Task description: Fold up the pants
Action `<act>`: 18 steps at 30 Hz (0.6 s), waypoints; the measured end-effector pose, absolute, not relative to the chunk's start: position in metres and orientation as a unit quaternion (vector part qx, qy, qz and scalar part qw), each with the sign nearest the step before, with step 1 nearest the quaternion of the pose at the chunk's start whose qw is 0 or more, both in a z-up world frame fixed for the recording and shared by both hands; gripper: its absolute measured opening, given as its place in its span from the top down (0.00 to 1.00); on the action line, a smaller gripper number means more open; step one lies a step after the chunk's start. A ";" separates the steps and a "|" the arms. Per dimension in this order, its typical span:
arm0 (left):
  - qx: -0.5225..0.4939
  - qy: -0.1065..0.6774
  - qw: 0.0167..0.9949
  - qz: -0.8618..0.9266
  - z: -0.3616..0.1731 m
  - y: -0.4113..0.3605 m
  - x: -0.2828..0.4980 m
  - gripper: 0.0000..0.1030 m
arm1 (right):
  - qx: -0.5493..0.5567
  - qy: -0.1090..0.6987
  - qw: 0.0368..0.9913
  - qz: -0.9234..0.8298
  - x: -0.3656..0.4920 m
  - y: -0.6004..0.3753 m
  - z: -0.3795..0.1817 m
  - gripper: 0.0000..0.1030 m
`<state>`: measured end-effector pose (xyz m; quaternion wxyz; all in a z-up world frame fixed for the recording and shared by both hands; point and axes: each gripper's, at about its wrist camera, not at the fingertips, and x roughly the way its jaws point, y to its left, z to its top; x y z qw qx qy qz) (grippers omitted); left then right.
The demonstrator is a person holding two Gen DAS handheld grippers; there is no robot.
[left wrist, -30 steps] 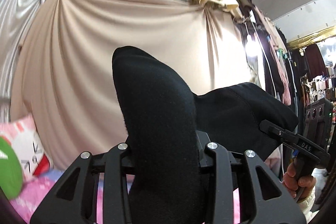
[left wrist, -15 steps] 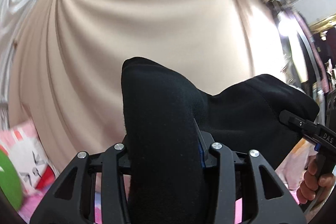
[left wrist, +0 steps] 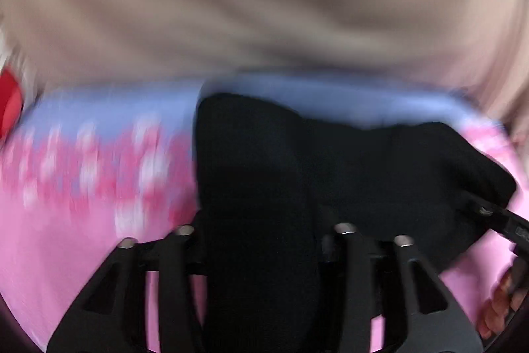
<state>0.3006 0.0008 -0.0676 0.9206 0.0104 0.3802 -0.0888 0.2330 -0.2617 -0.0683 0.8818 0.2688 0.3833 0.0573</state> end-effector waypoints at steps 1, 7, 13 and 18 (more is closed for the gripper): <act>-0.018 0.376 0.921 -0.097 -0.065 0.012 0.296 0.35 | 0.300 0.381 0.871 0.071 0.228 -0.271 -0.064 0.43; -0.036 0.347 0.937 -0.032 -0.005 0.064 0.265 0.23 | 0.202 0.327 0.923 -0.021 0.181 -0.293 0.011 0.95; -0.060 0.349 0.932 -0.070 0.015 0.023 0.285 0.13 | 0.143 0.322 0.930 0.105 0.239 -0.223 0.041 0.97; -0.012 0.434 0.901 -0.027 -0.062 -0.001 0.318 0.12 | 0.139 0.371 0.918 0.018 0.307 -0.268 -0.026 1.00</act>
